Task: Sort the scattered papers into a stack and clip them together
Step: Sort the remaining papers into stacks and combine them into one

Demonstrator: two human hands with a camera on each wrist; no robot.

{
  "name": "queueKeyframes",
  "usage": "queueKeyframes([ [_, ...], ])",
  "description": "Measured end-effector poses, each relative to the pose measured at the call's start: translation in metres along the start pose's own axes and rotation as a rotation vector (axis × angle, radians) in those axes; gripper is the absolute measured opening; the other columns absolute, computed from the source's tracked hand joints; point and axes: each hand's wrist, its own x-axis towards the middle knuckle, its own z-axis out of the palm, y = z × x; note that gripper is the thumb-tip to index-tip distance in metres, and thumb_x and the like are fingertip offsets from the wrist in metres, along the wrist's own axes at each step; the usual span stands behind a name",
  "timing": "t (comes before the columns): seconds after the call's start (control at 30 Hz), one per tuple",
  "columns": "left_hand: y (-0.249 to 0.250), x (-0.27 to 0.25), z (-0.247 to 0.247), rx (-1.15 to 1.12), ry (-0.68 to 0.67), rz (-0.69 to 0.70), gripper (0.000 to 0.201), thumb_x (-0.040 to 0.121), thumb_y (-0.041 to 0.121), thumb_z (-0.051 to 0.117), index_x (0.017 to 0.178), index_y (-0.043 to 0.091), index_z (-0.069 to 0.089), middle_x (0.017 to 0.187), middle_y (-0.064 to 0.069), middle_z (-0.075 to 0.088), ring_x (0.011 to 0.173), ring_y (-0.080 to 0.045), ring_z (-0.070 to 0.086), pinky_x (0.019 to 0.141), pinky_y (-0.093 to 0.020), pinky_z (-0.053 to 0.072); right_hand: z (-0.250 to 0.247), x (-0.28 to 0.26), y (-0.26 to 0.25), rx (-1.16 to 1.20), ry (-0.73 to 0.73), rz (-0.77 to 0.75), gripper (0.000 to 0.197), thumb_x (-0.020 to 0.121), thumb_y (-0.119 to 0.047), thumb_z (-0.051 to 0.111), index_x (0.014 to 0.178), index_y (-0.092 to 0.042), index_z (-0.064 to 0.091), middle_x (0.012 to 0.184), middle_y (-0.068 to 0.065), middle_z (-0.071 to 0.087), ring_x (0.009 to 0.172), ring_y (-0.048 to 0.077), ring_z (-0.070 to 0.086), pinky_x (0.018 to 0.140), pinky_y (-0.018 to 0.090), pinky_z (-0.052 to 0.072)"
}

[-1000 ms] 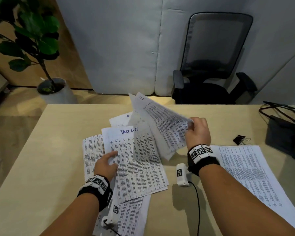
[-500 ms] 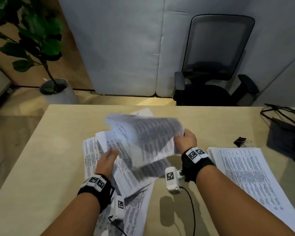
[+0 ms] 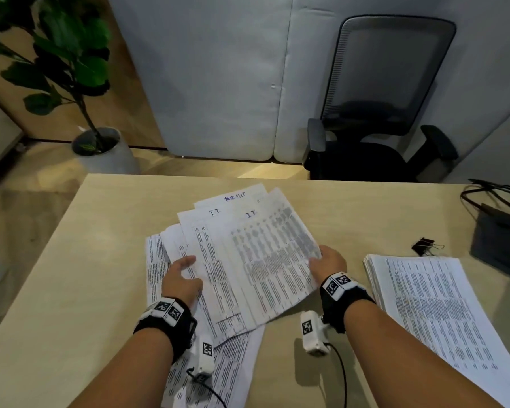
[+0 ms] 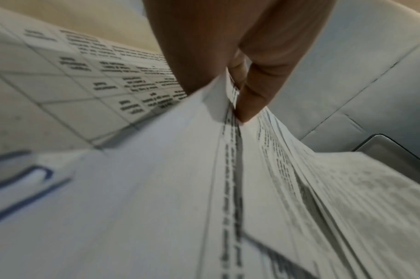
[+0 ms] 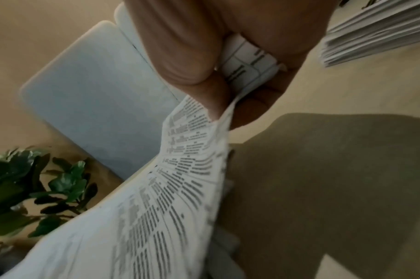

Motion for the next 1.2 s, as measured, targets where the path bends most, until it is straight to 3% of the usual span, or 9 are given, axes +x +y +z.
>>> queueKeyframes([
  [0.13, 0.002, 0.002, -0.004, 0.0, 0.0, -0.013, 0.057, 0.074, -0.018, 0.048, 0.113, 0.021, 0.064, 0.119, 0.004, 0.056, 0.068, -0.003, 0.055, 0.057, -0.022, 0.047, -0.001, 0.002, -0.009, 0.192, 0.064, -0.029, 0.014, 0.088, -0.013, 0.057, 0.097, -0.007, 0.066, 0.093, 0.015, 0.068, 0.082, 0.031, 0.063, 0.071, 0.03, 0.048],
  [0.23, 0.002, 0.004, -0.003, -0.11, 0.004, -0.048, 0.023, 0.085, 0.01, 0.066, 0.105, 0.021, 0.065, 0.118, 0.0, 0.062, 0.094, -0.016, 0.061, 0.082, -0.029, 0.048, 0.01, 0.002, -0.017, 0.248, 0.023, -0.035, 0.01, 0.086, -0.012, 0.057, 0.093, -0.014, 0.065, 0.089, 0.013, 0.069, 0.084, 0.032, 0.066, 0.075, 0.035, 0.056],
  [0.3, 0.002, 0.002, -0.005, -0.009, 0.01, 0.006, 0.04, 0.082, 0.032, 0.074, 0.116, 0.023, 0.058, 0.118, 0.004, 0.056, 0.107, -0.019, 0.056, 0.096, -0.035, 0.045, 0.02, 0.001, -0.023, 0.24, -0.04, -0.054, 0.013, 0.088, -0.014, 0.056, 0.097, -0.011, 0.065, 0.09, 0.015, 0.068, 0.084, 0.033, 0.065, 0.075, 0.038, 0.055],
  [0.47, -0.003, 0.008, -0.012, 0.026, 0.059, 0.033, 0.076, 0.08, 0.001, 0.068, 0.137, 0.035, 0.03, 0.13, -0.005, 0.044, 0.098, -0.023, 0.054, 0.093, -0.042, 0.048, 0.029, 0.0, -0.039, 0.035, 0.016, -0.152, 0.023, 0.096, -0.019, 0.048, 0.101, -0.001, 0.062, 0.094, 0.018, 0.062, 0.087, 0.033, 0.058, 0.071, 0.03, 0.041],
  [0.57, -0.001, 0.011, -0.017, -0.121, 0.065, 0.013, 0.089, 0.075, 0.02, 0.071, 0.138, 0.054, 0.018, 0.153, -0.004, 0.029, 0.126, -0.024, 0.047, 0.106, -0.051, 0.041, 0.036, -0.001, -0.051, 0.067, -0.03, -0.163, 0.012, 0.094, -0.016, 0.05, 0.093, -0.007, 0.059, 0.085, 0.011, 0.058, 0.081, 0.029, 0.055, 0.069, 0.028, 0.042],
  [0.67, -0.004, 0.013, -0.022, 0.001, 0.073, 0.022, 0.104, 0.079, 0.019, 0.075, 0.15, 0.036, 0.002, 0.149, -0.003, 0.036, 0.132, -0.026, 0.043, 0.109, -0.045, 0.036, 0.049, -0.004, -0.061, 0.074, -0.184, -0.178, 0.028, 0.09, -0.017, 0.056, 0.118, -0.014, 0.058, 0.108, 0.003, 0.058, 0.104, 0.026, 0.057, 0.084, 0.024, 0.042],
  [0.9, -0.007, 0.017, -0.045, 0.28, 0.098, 0.026, 0.049, 0.074, 0.029, 0.067, 0.122, 0.018, 0.064, 0.11, -0.003, 0.067, 0.101, -0.028, 0.065, 0.092, -0.039, 0.053, 0.052, 0.02, -0.059, -0.233, 0.074, -0.118, 0.057, 0.085, -0.019, 0.059, 0.137, -0.02, 0.04, 0.13, 0.015, 0.039, 0.118, 0.036, 0.042, 0.099, 0.043, 0.043],
  [1.03, -0.011, 0.013, -0.047, 0.673, 0.134, 0.036, 0.059, 0.076, 0.036, 0.07, 0.131, 0.017, 0.058, 0.149, -0.012, 0.034, 0.133, -0.035, 0.038, 0.111, -0.042, 0.036, 0.059, 0.022, -0.055, -0.358, -0.006, -0.084, 0.056, 0.084, -0.017, 0.058, 0.135, -0.016, 0.037, 0.125, 0.015, 0.046, 0.116, 0.036, 0.044, 0.094, 0.045, 0.042],
  [1.2, -0.007, 0.007, -0.032, 0.68, 0.105, 0.064, 0.06, 0.079, 0.033, 0.07, 0.134, 0.014, 0.056, 0.147, -0.011, 0.031, 0.127, -0.036, 0.044, 0.107, -0.04, 0.039, 0.048, 0.027, -0.058, -0.093, 0.101, -0.154, 0.029, 0.084, 0.002, 0.049, 0.113, -0.001, 0.053, 0.117, 0.017, 0.044, 0.095, 0.036, 0.055, 0.085, 0.042, 0.051],
])
